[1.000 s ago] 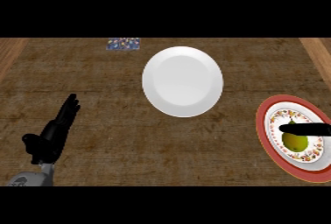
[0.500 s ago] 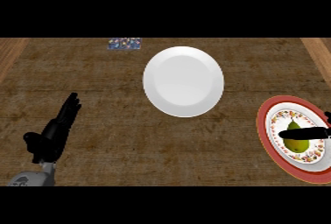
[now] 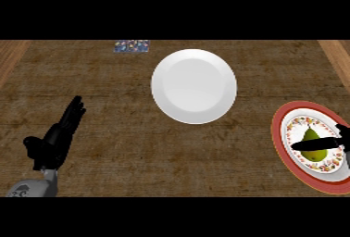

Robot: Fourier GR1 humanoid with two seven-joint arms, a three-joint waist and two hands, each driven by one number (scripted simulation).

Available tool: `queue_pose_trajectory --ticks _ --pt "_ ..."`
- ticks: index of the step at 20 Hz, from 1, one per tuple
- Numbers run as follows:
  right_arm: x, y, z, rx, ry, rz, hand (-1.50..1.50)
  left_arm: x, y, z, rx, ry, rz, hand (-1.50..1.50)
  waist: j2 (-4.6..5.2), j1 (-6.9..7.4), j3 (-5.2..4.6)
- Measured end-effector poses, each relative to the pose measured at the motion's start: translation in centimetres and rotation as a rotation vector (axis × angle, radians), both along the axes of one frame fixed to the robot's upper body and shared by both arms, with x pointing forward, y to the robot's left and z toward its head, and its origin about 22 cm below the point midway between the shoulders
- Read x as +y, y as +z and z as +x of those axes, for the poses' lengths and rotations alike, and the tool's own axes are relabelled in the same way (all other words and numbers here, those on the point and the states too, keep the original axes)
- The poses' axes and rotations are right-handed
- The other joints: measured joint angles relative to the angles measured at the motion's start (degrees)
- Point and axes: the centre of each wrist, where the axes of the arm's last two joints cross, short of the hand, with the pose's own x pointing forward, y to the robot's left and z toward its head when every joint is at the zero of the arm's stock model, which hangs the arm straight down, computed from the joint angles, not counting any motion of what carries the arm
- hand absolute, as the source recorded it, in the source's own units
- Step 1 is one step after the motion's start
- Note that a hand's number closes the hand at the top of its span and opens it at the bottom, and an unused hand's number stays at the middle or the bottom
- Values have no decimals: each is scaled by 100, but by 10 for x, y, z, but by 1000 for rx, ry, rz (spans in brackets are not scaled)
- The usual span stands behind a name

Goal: Pick the pear from the plate and place it in the plate

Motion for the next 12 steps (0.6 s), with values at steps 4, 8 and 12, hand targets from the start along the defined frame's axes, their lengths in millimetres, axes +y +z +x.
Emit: queue_pose_trajectory --ticks 4,8,12 --pt "1 -16 3 26 -1 3 150 1 -8 -6 1 -2 -5 0 -9 3 -15" --pt "-4 -13 4 11 33 30 150 4 -6 -8 -2 6 1 0 -28 -19 -56" --pt "-3 -24 2 -4 55 21 150 5 -10 -9 -4 3 0 0 -51 -29 -106"
